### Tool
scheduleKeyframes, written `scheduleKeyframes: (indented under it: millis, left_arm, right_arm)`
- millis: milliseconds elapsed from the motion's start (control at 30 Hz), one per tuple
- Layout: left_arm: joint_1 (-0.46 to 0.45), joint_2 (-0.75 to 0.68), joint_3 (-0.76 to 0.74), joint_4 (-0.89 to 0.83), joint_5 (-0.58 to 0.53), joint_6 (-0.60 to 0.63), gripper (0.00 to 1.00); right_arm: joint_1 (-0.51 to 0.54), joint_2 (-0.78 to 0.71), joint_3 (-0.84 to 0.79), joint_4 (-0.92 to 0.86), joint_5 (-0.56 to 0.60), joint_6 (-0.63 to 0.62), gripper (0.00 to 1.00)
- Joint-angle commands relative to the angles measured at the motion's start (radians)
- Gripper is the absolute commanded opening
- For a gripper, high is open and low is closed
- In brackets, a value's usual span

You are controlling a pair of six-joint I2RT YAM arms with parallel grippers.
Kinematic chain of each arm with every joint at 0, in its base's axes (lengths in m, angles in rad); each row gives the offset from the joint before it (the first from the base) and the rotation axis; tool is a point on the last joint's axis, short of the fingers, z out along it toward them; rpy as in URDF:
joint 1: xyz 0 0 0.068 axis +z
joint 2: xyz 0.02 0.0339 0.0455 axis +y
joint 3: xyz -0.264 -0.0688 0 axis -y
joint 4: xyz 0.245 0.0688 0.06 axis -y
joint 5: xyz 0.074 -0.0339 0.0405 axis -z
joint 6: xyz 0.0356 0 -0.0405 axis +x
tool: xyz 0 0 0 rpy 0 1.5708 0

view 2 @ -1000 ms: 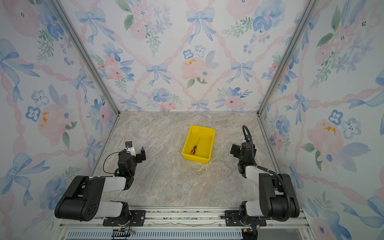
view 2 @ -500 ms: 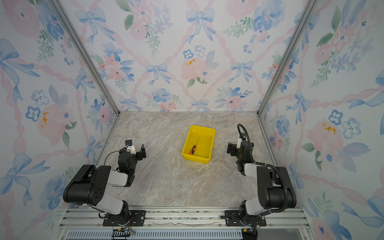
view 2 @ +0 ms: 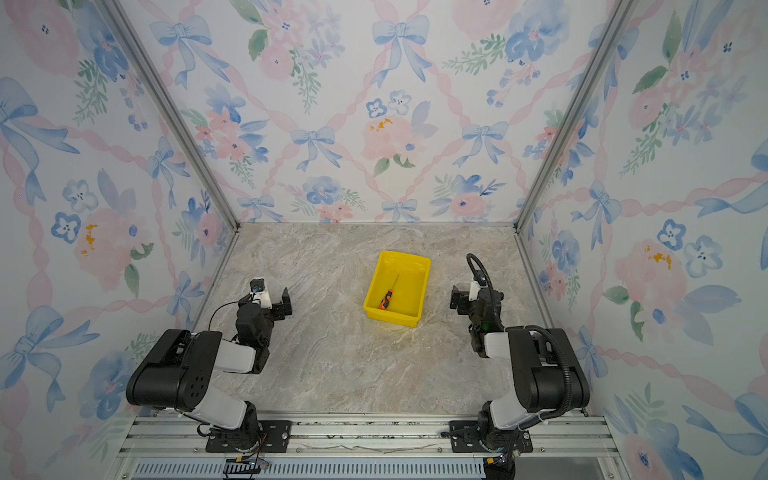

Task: Put the screwdriver in the bin

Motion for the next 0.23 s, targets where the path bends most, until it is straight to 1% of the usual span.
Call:
scheduleKeyframes:
  millis: [0,200]
  left_arm:
    - [-0.001,0.007,-0.004,0.031,0.008,0.001,0.98]
    - [0.003,0.009,-0.005,0.032,0.016,0.002,0.98]
  right_arm:
    - [0.004,0.003,-0.007,0.039,0.009,-0.013,0.97]
    - [0.001,0.003,-0.007,0.038,0.005,-0.011,0.97]
